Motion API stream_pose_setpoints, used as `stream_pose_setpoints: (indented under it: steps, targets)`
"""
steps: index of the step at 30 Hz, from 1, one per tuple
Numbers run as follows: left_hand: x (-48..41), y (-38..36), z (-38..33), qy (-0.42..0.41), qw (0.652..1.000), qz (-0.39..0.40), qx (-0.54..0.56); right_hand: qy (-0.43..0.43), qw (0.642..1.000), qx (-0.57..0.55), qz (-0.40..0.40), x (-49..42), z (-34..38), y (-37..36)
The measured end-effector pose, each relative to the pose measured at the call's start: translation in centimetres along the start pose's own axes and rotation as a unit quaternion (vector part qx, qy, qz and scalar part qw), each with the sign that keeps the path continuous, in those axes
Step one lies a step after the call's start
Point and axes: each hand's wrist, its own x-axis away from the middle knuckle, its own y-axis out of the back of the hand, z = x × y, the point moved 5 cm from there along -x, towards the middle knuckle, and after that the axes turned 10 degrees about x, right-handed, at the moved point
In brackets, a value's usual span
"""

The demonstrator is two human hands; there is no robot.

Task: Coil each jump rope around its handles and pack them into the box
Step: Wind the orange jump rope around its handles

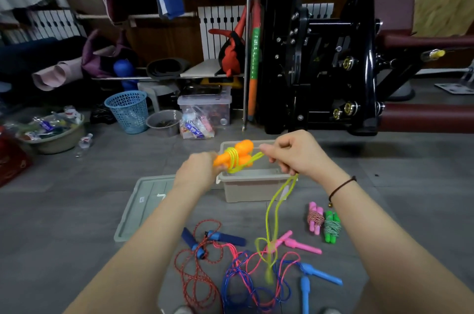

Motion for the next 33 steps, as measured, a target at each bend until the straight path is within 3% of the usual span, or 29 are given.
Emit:
stream_pose_setpoints:
  steps: [2, 4, 7, 11, 14, 15, 18, 19, 20, 21, 24, 25, 28, 30, 33]
  targets:
    - [0.7, -1.1, -1.0, -0.082, 0.992, 0.058, -0.073, -0.005, 1.000, 0.020, -0.021, 0.1, -0.7, 1.1]
    - [1.8, -2.1, -1.9, -0.176, 0.974, 0.122, -0.076, -0.006, 0.998, 0.029, -0.059, 0.2, -1.7, 2.4]
    - [4.0, -1.9, -3.5, -0.255, 0.946, 0.197, 0.044, -0.020, 0.996, 0.014, -0.084, 0.7, -3.5, 4.1]
    - [6.5, -0.7, -4.9, -0.220, 0.896, 0.275, 0.269, -0.044, 0.998, -0.018, -0.043, 0.7, -4.6, 3.3]
    - [5.7, 0.4, -4.5, -0.153, 0.870, 0.191, 0.428, -0.059, 0.994, -0.081, -0.048, 0.2, -4.5, 2.0]
    - [5.0, 0.9, -4.0, -0.119, 0.845, 0.146, 0.501, -0.066, 0.994, -0.076, -0.052, 0.2, -4.6, 1.8]
    - [2.7, 2.4, -1.2, -0.024, 0.697, 0.024, 0.716, -0.082, 0.995, -0.053, -0.010, 0.3, -5.3, 1.2]
    - [2.0, 2.6, 0.1, -0.003, 0.666, -0.002, 0.746, -0.082, 0.995, -0.052, 0.020, 0.3, -5.6, 0.9]
    - [1.3, 2.3, 1.5, 0.017, 0.661, -0.017, 0.750, -0.079, 0.994, -0.053, 0.051, 0.4, -5.6, 0.7]
    - [0.8, 1.7, 2.7, 0.038, 0.683, -0.025, 0.729, -0.073, 0.993, -0.049, 0.077, 0.4, -5.4, 0.4]
    - [-0.5, 0.3, 5.3, 0.055, 0.825, -0.057, 0.559, -0.043, 0.990, 0.008, 0.131, 0.5, -4.0, -0.2]
    - [-0.7, 0.2, 5.7, 0.046, 0.858, -0.077, 0.506, -0.025, 0.989, 0.039, 0.143, 0.6, -3.5, -0.4]
    - [-0.9, 0.6, 5.9, -0.010, 0.913, -0.097, 0.396, 0.037, 0.982, 0.096, 0.157, 0.5, -1.7, -0.5]
    - [-1.0, 0.4, 5.7, -0.050, 0.954, -0.068, 0.289, 0.066, 0.985, 0.118, 0.111, 0.4, -0.6, 0.0]
    - [-0.6, 0.2, 4.8, -0.099, 0.969, -0.036, 0.224, 0.113, 0.983, 0.145, 0.008, 0.2, 1.1, 0.8]
